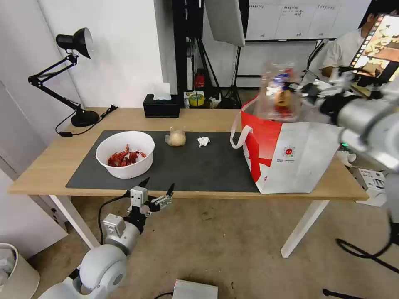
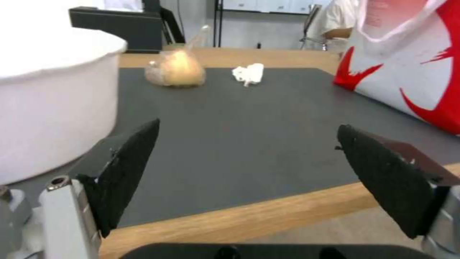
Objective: Pick up the trash from the table and place it into the takeout bag.
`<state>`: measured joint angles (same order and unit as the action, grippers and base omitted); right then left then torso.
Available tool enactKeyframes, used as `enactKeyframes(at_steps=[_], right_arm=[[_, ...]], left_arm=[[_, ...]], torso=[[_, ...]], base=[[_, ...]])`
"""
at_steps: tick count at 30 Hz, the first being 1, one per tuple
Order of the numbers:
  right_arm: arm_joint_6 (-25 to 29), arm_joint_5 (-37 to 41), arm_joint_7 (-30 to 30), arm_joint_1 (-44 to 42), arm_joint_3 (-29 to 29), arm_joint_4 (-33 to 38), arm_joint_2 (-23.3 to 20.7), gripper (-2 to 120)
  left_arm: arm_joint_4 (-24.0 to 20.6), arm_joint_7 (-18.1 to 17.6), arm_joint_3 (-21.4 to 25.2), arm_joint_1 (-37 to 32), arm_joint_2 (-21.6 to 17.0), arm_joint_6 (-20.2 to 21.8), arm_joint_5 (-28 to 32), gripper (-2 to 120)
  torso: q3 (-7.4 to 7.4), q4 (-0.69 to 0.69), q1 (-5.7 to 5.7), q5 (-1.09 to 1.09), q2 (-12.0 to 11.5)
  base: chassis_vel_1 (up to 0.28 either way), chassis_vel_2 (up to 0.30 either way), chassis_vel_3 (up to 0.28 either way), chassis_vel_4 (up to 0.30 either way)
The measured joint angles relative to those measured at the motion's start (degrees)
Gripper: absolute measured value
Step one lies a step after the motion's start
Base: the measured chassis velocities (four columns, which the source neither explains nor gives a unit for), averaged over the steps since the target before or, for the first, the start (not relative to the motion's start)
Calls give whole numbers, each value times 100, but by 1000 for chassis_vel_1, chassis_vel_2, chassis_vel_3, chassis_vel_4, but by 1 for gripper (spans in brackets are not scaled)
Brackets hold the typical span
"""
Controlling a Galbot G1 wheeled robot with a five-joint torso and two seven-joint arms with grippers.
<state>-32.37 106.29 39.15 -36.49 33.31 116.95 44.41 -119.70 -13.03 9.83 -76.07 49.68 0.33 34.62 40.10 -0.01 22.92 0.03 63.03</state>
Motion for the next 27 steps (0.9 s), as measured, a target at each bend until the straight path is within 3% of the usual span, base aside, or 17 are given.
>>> enactKeyframes(at_steps=[4, 12, 13, 20, 27], right_arm=[[58, -313, -237, -19, -2, -300, -259, 0], [92, -1096, -647, -3, -138, -563, -318, 0], [97, -1571, -856, -58, -197, -638, -347, 0], [142, -2813, -1498, -196, -431, -855, -395, 0], [205, -3267, -1651, -277, -582, -975, -328, 0]], left_arm=[[53, 30, -138, 126, 112, -19, -23, 100], [61, 25, -178, 127, 157, -38, -71, 100], [70, 25, -189, 134, 157, -41, -72, 100], [93, 26, -221, 191, 157, -44, -69, 100], [98, 26, -229, 196, 161, -44, -65, 100]], torso=[[0, -1, 0, -4, 0], [0, 2, 0, -3, 0], [0, 1, 0, -3, 0], [0, 1, 0, -3, 0], [0, 1, 0, -3, 0]], base=[[0, 0, 0, 0], [0, 0, 0, 0], [0, 0, 0, 0], [0, 0, 0, 0], [0, 0, 0, 0]])
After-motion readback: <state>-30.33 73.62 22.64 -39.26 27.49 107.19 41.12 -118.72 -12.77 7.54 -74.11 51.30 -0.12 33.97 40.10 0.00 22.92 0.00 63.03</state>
